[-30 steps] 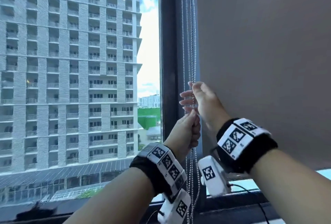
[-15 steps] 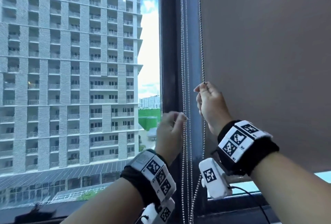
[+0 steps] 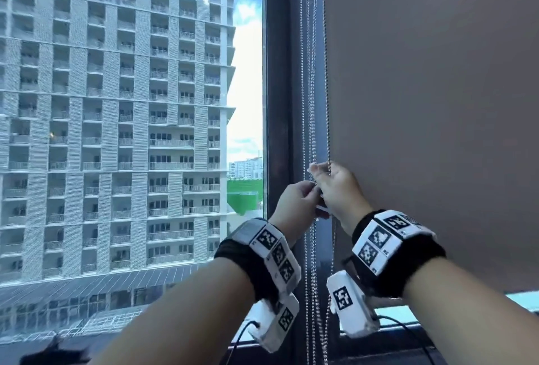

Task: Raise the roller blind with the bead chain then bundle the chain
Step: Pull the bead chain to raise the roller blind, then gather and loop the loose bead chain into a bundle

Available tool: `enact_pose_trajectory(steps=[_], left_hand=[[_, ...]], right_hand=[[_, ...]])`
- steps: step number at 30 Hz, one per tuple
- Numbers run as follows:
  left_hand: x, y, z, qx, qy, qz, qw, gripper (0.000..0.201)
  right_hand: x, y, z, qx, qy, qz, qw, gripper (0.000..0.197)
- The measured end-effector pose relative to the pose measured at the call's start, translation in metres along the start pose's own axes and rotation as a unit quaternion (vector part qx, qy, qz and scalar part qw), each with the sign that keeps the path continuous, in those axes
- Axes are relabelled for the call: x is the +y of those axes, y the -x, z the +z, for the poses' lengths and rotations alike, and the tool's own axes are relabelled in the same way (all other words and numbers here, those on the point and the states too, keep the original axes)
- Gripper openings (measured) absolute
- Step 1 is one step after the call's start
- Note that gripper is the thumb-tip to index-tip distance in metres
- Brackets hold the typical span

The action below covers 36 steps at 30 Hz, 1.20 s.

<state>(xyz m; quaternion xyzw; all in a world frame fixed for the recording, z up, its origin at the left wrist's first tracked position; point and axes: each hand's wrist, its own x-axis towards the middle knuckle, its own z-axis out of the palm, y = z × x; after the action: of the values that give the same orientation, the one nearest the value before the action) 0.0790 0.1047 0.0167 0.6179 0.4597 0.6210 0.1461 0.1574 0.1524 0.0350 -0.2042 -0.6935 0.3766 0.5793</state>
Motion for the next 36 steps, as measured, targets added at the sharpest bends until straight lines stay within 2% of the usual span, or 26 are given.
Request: enact_pose_trajectory(steps=[5, 10, 14, 17, 18, 19, 20, 21, 23, 25, 28, 30, 31, 33, 36], left_hand=[[-0.007, -0.001, -0.005, -0.005, -0.027, 0.010, 1.000, 0.026], [0.007, 0.003, -0.012, -0.027, -0.016, 0.023, 0.999, 0.029], [0.029, -0.005, -0.016, -0.040, -0.005, 0.043, 0.998, 0.041], [0.044, -0.017, -0.016, -0.002, -0.028, 0.067, 0.997, 0.038], [0.048, -0.018, -0.016, 0.017, -0.050, 0.098, 0.994, 0.042], [0.051, -0.020, -0.018, 0.044, -0.103, 0.154, 0.982, 0.048], [0.054, -0.020, -0.022, 0.071, -0.186, 0.226, 0.954, 0.051], [0.057, -0.020, -0.027, 0.081, -0.278, 0.290, 0.912, 0.053], [0.062, -0.020, -0.039, 0.068, -0.424, 0.372, 0.823, 0.053], [0.065, -0.021, -0.049, 0.050, -0.497, 0.412, 0.762, 0.043], [0.062, -0.021, -0.056, 0.024, -0.547, 0.434, 0.716, 0.029], [0.060, -0.018, -0.053, -0.012, -0.564, 0.444, 0.696, 0.018], [0.058, -0.017, -0.051, -0.029, -0.562, 0.444, 0.698, 0.015], [0.054, -0.013, -0.046, -0.044, -0.539, 0.440, 0.717, 0.015], [0.044, -0.009, -0.039, -0.040, -0.470, 0.428, 0.771, 0.018]], right_hand=[[-0.002, 0.002, -0.002, 0.012, 0.016, -0.035, 0.999, 0.026], [-0.003, 0.005, -0.003, 0.022, 0.021, -0.050, 0.998, 0.032], [-0.006, 0.013, 0.002, -0.018, 0.015, -0.071, 0.997, 0.034], [-0.005, 0.015, 0.009, -0.008, 0.045, -0.095, 0.994, 0.033], [-0.005, 0.016, 0.011, -0.006, 0.056, -0.098, 0.994, 0.033], [-0.005, 0.017, 0.013, -0.008, 0.058, -0.102, 0.993, 0.034], [-0.007, 0.019, 0.014, -0.012, 0.060, -0.104, 0.993, 0.035], [-0.010, 0.022, 0.014, -0.010, 0.062, -0.104, 0.993, 0.036], [-0.017, 0.031, 0.013, -0.013, 0.050, -0.097, 0.994, 0.035], [-0.024, 0.039, 0.007, -0.033, 0.031, -0.085, 0.995, 0.033], [-0.027, 0.049, 0.001, -0.054, 0.002, -0.060, 0.997, 0.034], [-0.026, 0.057, -0.002, -0.077, -0.060, -0.043, 0.994, 0.032], [-0.023, 0.061, -0.004, -0.085, -0.078, -0.042, 0.992, 0.031], [-0.016, 0.070, -0.008, -0.087, -0.069, -0.045, 0.993, 0.022], [-0.003, 0.078, -0.019, -0.047, -0.058, -0.045, 0.996, 0.012]])
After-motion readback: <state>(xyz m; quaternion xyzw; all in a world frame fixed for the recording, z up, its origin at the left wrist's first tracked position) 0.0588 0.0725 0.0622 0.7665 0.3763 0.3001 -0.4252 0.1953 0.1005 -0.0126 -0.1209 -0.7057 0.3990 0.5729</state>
